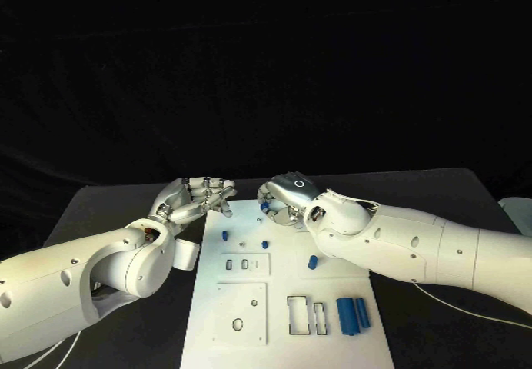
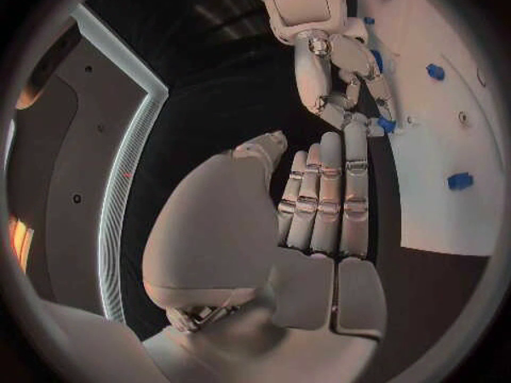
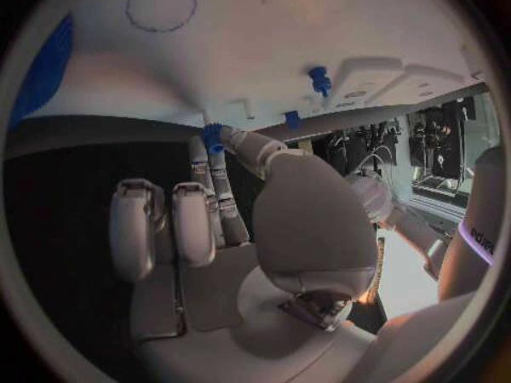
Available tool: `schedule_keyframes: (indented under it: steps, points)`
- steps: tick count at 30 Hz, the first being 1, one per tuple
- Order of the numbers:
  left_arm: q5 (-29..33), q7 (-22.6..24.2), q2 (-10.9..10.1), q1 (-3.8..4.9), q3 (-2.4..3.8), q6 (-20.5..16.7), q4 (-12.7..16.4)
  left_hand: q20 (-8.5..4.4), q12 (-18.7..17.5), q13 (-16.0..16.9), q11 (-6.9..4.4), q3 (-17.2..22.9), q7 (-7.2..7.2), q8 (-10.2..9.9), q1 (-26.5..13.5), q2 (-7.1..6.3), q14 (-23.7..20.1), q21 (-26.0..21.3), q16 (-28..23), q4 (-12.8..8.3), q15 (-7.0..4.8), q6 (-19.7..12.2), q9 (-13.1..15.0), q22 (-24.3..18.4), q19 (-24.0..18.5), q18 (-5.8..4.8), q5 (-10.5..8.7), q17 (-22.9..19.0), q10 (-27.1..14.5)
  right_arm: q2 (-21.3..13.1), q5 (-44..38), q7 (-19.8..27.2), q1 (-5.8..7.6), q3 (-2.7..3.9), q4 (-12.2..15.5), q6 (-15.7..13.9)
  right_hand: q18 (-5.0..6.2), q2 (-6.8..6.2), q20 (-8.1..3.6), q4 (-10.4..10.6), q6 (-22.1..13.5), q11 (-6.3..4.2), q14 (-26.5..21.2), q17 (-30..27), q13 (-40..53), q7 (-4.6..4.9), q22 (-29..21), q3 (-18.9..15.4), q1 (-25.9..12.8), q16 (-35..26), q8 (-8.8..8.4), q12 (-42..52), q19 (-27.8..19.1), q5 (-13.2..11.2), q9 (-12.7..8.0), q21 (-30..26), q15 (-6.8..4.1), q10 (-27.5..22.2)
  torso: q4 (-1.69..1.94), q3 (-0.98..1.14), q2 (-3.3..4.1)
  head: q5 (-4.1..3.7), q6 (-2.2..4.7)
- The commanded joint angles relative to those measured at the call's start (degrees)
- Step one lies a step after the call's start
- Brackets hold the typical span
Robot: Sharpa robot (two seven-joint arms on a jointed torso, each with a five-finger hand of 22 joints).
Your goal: Assemble the parts on the task board
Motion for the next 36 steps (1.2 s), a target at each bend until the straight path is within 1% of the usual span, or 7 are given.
schedule_keyframes:
  steps: [1,14,25,29,30,33,36]
  points:
    - [0.2,0.3,0.2,0.11,0.05,1.0,0.1,-0.15,-0.2,0.1,0.05,0.4,0.1,-0.3,-0.2,-0.09,-0.4,0.2,0.3,0.0,0.08,-0.5,0.1,0.1,-0.4,0.52,-0.29,0.1,-0.5,0.5,-0.4,-0.6,-0.14,0.03,-0.6,-0.1,-1.21,0.13,0.17,0.3,-0.5,-0.63,2.4,0.1,0.0,-0.05,3.1,0.2,-0.3,0.4,0.16,0.0,0.3,0.1,0.1,0.3,-0.16,0.7,0.21,-0.04,0.13,-0.11,0.03]
    - [0.2,0.3,0.2,0.13,0.05,1.0,0.2,-0.15,-0.2,0.1,0.05,0.4,0.1,-0.3,-0.2,-0.09,-0.4,0.2,0.3,0.0,0.08,-0.5,0.1,0.1,-0.4,0.52,-0.29,0.1,-0.5,1.4,-0.6,-0.8,-0.46,0.03,-2.3,1.0,-1.2,-0.06,0.22,0.4,-0.7,-0.55,2.4,0.0,0.0,0.01,3.1,0.2,-0.5,0.4,0.1,-0.2,0.3,0.1,0.2,0.3,-0.1,0.5,-0.02,0.0,0.28,0.2,-0.09]
    - [0.2,0.2,0.2,0.13,0.05,1.1,0.1,-0.14,-0.2,0.1,0.05,0.4,0.1,-0.3,-0.2,-0.09,-0.4,0.4,0.3,0.0,0.08,-0.5,0.1,0.2,-0.6,0.53,-0.28,0.1,-0.5,2.0,-0.6,-0.6,-0.57,0.02,-3.2,2.2,-1.04,-0.88,0.53,1.1,-2.0,-0.08,2.2,-0.5,0.1,0.4,2.5,0.4,-1.4,0.2,-0.54,-1.1,-0.3,-0.7,0.6,-0.2,0.29,-0.9,0.04,0.04,0.35,0.17,-0.21]
    - [0.2,0.1,0.2,0.13,0.05,1.1,0.1,-0.14,-0.2,0.1,0.05,0.4,0.1,-0.3,-0.2,-0.09,-0.4,0.4,0.3,0.0,0.08,-0.5,0.1,0.2,-0.6,0.53,-0.28,0.1,-0.5,2.1,-0.6,-0.8,-0.59,0.01,-3.4,1.9,-0.68,-2.3,1.27,2.0,-4.9,1.07,1.8,-2.0,-0.6,1.6,0.9,0.7,-2.4,-0.4,-2.58,-2.1,-1.5,-1.6,0.3,-1.3,1.26,-4.1,0.02,0.02,0.35,0.18,-0.17]
    - [0.2,0.1,0.2,0.13,0.05,1.1,0.1,-0.14,-0.2,0.1,0.05,0.4,0.1,-0.3,-0.2,-0.09,-0.4,0.4,0.3,0.0,0.08,-0.5,0.1,0.2,-0.6,0.53,-0.28,0.1,-0.5,2.1,-0.6,-0.9,-0.59,0.01,-3.5,1.7,-0.24,-3.13,1.74,2.5,-7.1,1.71,1.3,-3.7,-1.4,2.35,-1.0,0.4,-3.0,-1.2,-4.08,-2.2,-2.8,-1.2,0.0,-2.6,1.91,-7.1,-0.01,0.01,0.36,0.19,-0.13]
    - [0.2,0.1,0.2,0.13,0.05,1.1,0.1,-0.14,-0.2,0.1,0.05,0.4,0.1,-0.3,-0.2,-0.09,-0.4,0.4,0.3,0.0,0.08,-0.5,0.1,0.2,-0.6,0.53,-0.28,0.1,-0.5,2.0,-0.6,-1.0,-0.6,0.01,-3.5,1.4,0.29,-3.69,2.32,2.8,-9.1,2.22,0.7,-5.6,-2.1,2.56,-3.1,-0.6,-2.8,-2.1,-5.61,-1.9,-4.3,-1.4,-0.3,-4.2,2.23,-9.6,0.0,0.03,0.39,0.19,-0.1]
    - [0.2,0.1,0.2,0.13,0.05,1.1,0.1,-0.14,-0.2,0.1,0.05,0.4,0.1,-0.3,-0.2,-0.09,-0.4,0.4,0.3,0.0,0.08,-0.5,0.1,0.2,-0.6,0.53,-0.28,0.1,-0.5,1.7,-0.6,-1.0,-0.59,0.01,-3.2,1.1,0.4,-3.79,2.42,2.9,-9.3,2.3,0.6,-5.9,-2.2,2.62,-3.6,-0.9,-2.8,-2.3,-5.84,-1.8,-4.6,-1.4,-0.3,-4.6,2.29,-10.0,0.03,0.05,0.43,0.18,-0.09]
